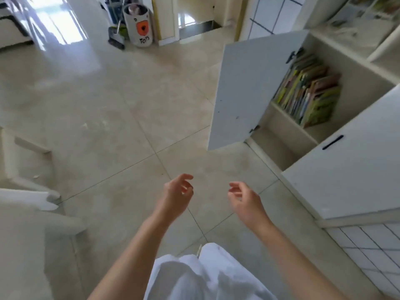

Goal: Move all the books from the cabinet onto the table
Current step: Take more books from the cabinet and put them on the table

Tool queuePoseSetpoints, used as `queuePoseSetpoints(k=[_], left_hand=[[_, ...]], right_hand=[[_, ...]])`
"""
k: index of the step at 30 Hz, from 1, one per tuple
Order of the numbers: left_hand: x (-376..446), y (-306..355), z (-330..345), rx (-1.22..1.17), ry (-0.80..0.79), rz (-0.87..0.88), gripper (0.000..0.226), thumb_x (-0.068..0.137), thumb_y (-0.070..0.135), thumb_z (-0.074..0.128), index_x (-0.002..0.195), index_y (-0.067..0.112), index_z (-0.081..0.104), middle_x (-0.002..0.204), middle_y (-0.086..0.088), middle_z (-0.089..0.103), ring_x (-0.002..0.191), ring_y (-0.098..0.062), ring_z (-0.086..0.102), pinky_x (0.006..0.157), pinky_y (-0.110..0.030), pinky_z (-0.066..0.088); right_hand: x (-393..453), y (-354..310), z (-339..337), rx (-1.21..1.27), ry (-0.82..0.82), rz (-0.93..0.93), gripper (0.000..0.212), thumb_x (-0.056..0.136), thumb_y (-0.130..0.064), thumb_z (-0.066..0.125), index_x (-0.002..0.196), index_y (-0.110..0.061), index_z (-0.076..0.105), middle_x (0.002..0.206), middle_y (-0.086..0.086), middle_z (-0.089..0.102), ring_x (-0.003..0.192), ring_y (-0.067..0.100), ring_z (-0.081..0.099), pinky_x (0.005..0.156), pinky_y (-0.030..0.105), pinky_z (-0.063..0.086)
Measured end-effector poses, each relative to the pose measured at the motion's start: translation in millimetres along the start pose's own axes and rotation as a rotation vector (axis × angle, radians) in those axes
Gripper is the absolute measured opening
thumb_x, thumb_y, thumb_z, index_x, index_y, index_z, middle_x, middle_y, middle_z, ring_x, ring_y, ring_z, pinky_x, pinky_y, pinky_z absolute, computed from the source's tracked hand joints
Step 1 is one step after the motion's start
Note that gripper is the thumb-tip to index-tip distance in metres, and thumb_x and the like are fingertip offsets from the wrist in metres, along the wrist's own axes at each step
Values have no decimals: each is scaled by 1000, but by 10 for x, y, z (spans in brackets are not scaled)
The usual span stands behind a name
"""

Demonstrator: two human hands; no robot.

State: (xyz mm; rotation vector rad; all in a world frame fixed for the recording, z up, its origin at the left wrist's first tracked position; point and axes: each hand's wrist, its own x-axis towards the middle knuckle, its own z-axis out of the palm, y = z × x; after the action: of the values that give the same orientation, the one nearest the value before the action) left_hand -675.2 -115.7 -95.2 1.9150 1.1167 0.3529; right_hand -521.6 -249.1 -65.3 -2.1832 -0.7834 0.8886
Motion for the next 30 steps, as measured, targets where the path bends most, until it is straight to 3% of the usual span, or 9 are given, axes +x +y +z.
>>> queuePoseSetpoints(k=[5, 10, 12, 15, 21, 26, 30], left_hand=[[468, 577, 614, 74, -171, 63, 28, 86, 7, 62, 110, 22, 66, 78, 12, 64, 69, -4, 59, 75, -26, 51], [1049, 975, 1171, 134, -295, 139, 30, 85, 4, 61, 110, 20, 66, 77, 13, 64, 70, -8, 61, 77, -29, 54], [1373, 1107, 1415, 124, -322, 155, 31, 85, 3, 61, 111, 19, 66, 78, 11, 65, 71, -9, 61, 74, -25, 53], [1890, 1356, 1760, 107, -373, 152, 33, 84, 2, 59, 111, 19, 64, 78, 12, 64, 67, 0, 59, 62, -4, 42], [2949, 2059, 2310, 84, -493, 100, 35, 84, 4, 57, 113, 22, 63, 89, 9, 64, 68, -1, 57, 55, -5, 41], [3759, 2438, 2747, 28, -498, 1, 36, 83, 7, 58, 112, 27, 63, 104, 7, 66, 70, -6, 59, 55, -19, 44], [4182, 2608, 3078, -32, -489, -17, 39, 80, 6, 60, 114, 25, 63, 108, 5, 66, 83, -15, 63, 75, -31, 54]], right_hand=[[312, 380, -675, 97, 177, 125, 29, 92, -16, 55, 121, -14, 57, 112, 1, 64, 100, 14, 58, 81, 19, 39], [687, 737, -1298, 123, 305, 231, 30, 91, -15, 57, 120, -12, 58, 111, 4, 65, 101, 16, 59, 84, 20, 39], [986, 827, -1577, 111, 338, 249, 30, 91, -14, 58, 120, -10, 58, 111, 5, 65, 105, 19, 60, 87, 22, 41], [1477, 850, -2037, 71, 388, 237, 30, 92, -17, 57, 121, -9, 58, 112, 6, 65, 106, 19, 60, 88, 23, 41], [2302, 845, -2892, 80, 437, 297, 29, 95, -21, 54, 123, -13, 56, 117, 3, 63, 109, 17, 58, 87, 23, 41], [2925, 954, -3340, 111, 442, 359, 30, 95, -22, 54, 123, -13, 55, 118, 4, 63, 107, 17, 57, 83, 22, 39], [3399, 1100, -3604, 112, 448, 415, 33, 94, -21, 56, 124, -10, 57, 120, 6, 63, 111, 21, 58, 85, 23, 38]])
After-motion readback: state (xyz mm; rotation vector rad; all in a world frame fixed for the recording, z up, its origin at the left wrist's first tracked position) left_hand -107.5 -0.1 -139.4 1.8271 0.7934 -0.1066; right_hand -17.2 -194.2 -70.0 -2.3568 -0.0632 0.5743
